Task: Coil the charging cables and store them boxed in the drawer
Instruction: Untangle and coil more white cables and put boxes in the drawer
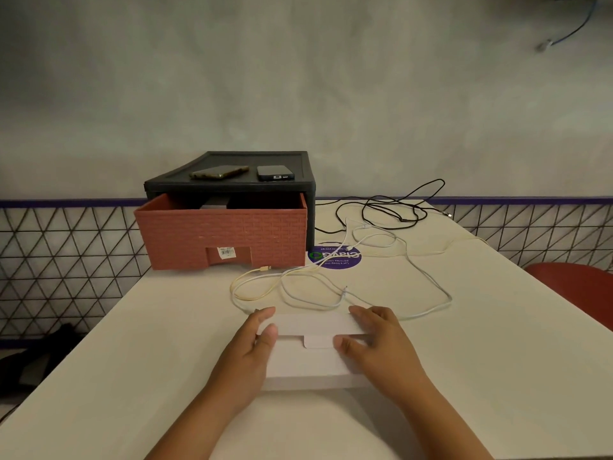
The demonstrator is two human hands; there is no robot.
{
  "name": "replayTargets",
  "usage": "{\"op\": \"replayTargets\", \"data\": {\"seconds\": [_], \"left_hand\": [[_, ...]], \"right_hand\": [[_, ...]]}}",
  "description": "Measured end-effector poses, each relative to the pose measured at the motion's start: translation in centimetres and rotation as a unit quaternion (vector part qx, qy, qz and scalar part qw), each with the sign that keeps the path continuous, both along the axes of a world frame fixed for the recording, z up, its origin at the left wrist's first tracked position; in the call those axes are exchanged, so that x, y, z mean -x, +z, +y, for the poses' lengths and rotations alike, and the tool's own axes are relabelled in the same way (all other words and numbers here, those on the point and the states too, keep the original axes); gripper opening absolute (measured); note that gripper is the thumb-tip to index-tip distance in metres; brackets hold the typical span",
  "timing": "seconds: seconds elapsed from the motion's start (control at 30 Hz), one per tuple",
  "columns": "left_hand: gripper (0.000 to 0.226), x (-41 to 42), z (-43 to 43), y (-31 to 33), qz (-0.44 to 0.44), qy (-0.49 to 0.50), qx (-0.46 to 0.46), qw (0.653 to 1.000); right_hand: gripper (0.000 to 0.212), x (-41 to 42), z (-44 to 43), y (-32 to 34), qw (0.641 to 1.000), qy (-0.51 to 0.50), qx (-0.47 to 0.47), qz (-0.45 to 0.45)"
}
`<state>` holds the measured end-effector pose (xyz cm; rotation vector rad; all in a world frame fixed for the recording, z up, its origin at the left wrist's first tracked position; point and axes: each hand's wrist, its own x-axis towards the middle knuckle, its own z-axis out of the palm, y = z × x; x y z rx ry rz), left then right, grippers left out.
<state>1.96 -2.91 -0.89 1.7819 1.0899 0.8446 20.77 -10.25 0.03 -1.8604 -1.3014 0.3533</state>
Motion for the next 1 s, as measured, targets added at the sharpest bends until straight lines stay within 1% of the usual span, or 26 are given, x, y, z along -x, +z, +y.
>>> {"op": "replayTargets", "data": {"seconds": [0.1, 0.2, 0.23, 0.37, 0.57, 0.7, 0.8, 0.9, 1.0], "left_hand": [[0.025, 0.0, 0.2, -0.1, -0.003, -0.003, -0.002, 1.0], [0.028, -0.1, 0.1, -0.1, 0.003, 0.002, -0.005, 1.0], [0.028, -0.2, 0.1, 0.0, 0.005, 0.003, -0.007, 1.0], [0.028, -0.1, 0.2, 0.2, 0.016, 0.005, -0.005, 1.0], [0.037, -0.3, 0.6, 0.6, 0.046, 0.008, 0.006, 0.999], [0.045, -0.3, 0.4, 0.7, 0.054, 0.01, 0.023, 0.998], [0.046, -0.3, 0.2, 0.6, 0.043, 0.01, 0.024, 0.999], [0.044, -0.4, 0.1, 0.4, 0.037, 0.013, 0.011, 0.999], [0.028, -0.3, 0.0, 0.0, 0.028, 0.018, -0.007, 0.999]], "right_hand": [[0.065, 0.1, 0.1, 0.0, 1.0, -0.004, -0.014, 0.018], [0.062, 0.2, 0.1, 0.0, 1.0, -0.012, -0.016, 0.02], [0.064, 0.2, 0.0, 0.1, 1.0, -0.01, -0.013, 0.023], [0.075, 0.2, 0.0, 0.5, 1.0, 0.005, 0.029, 0.004], [0.07, 0.1, 1.1, 2.3, 0.99, 0.02, 0.129, -0.048], [0.065, 0.1, 1.5, 2.6, 0.986, 0.028, 0.153, -0.059], [0.06, 0.2, 1.6, 2.1, 0.987, 0.025, 0.146, -0.058], [0.05, 0.2, 1.3, 1.3, 0.993, 0.027, 0.107, -0.051], [0.043, 0.3, 1.0, 0.8, 0.996, 0.017, 0.067, -0.06]]}}
